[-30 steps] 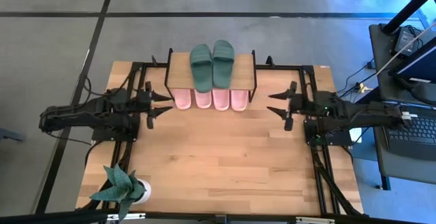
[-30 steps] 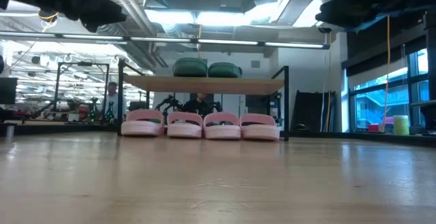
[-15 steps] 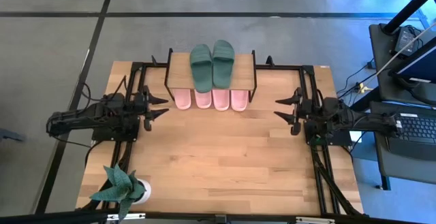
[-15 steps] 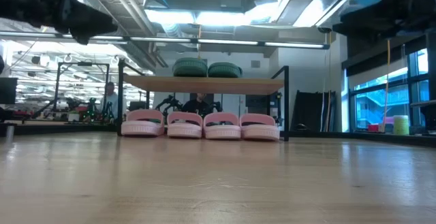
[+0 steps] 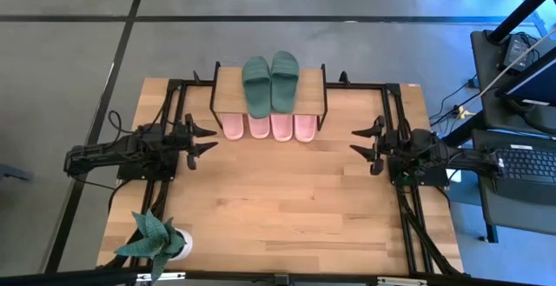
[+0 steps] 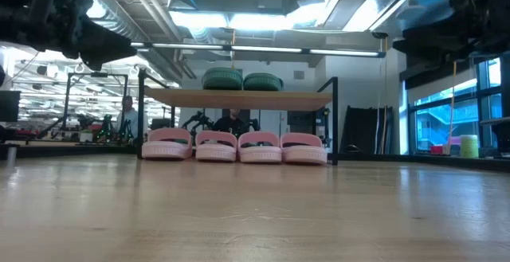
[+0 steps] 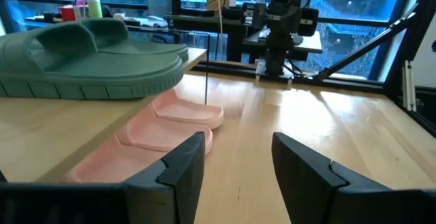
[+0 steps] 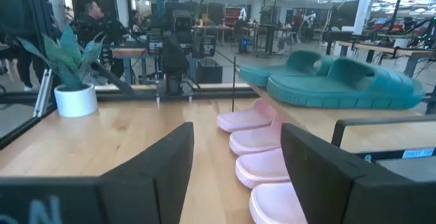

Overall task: Pick and place slides into the shelf
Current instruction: Return to Home Position

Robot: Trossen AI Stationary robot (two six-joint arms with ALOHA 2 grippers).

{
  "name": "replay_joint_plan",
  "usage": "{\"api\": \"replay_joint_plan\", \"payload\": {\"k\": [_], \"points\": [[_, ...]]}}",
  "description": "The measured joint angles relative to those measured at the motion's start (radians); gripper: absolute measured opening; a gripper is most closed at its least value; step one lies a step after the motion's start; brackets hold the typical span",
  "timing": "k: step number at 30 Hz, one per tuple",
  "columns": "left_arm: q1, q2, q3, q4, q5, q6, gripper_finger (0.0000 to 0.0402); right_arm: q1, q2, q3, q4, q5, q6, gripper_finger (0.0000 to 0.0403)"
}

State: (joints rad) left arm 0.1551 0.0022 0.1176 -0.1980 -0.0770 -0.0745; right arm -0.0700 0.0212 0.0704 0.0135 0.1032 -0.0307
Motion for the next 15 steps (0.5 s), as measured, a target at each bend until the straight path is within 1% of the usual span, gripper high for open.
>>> {"api": "replay_joint_plan", "payload": {"k": [8,15], "points": [[0.000,0.000,-0.046,0.028,-0.016,0.003,0.0163,0.000,-0.021,-0.064,0.051,0.000,0.003,0.0221],[0.000,0.000,-0.051,0.058,-0.016,0.024,0.0163,0.000,-0.021,-0.064,0.074,0.000,0.000,0.0221]]}}
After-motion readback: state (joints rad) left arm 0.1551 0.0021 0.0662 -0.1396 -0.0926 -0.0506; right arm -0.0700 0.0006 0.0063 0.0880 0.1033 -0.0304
